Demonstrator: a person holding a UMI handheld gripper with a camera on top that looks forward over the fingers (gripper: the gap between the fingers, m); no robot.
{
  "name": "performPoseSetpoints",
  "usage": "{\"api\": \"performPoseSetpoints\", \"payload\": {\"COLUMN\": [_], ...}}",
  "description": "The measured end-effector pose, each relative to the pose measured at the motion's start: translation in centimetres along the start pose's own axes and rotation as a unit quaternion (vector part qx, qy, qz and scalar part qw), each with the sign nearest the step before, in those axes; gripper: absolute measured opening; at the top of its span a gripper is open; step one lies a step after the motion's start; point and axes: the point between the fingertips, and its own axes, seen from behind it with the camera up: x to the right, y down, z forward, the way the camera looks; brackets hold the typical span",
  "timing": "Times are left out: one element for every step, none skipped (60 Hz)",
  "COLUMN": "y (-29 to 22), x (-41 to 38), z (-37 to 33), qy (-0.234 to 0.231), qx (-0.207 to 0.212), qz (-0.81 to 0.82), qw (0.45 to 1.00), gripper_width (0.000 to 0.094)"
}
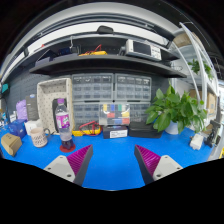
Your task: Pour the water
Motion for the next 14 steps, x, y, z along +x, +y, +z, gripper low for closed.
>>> {"api": "performPoseSetpoints", "payload": {"y": [-0.1,-0.2,-0.3,-0.4,-0.6,-0.7,-0.8,-0.9,-1.0,-1.1,-1.1,-1.2,-1.3,-1.3], "x": [0.1,0.1,0.0,0.0,0.0,-0.1,-0.1,-0.1,-0.1,-0.1,-0.1,-0.1,-0.1,-0.1], "z": [-0.1,-0.3,-0.4,-0.6,-0.7,-0.9,-1.0,-1.1,-1.2,-1.3,-1.4,-1.5,-1.6,-1.6], "qy": [-0.001,-0.003,-0.004,-0.007,-0.008,-0.010,-0.011,-0.012,-0.012,-0.013,-0.013,-0.014,-0.014,-0.014], "qx": [0.001,0.001,0.002,0.003,0.004,0.004,0.004,0.004,0.005,0.006,0.007,0.008,0.009,0.010], "qz": [0.000,0.000,0.001,0.002,0.003,0.004,0.004,0.005,0.006,0.007,0.008,0.009,0.010,0.011], "qw": [1.000,1.000,1.000,1.000,1.000,1.000,1.000,1.000,1.000,1.000,1.000,1.000,1.000,1.000], "gripper_width": [0.0854,0.0855,0.0853,0.0853,0.0855,0.0854,0.0854,0.0853,0.0854,0.0855,0.0855,0.0854,0.0854,0.0855]}}
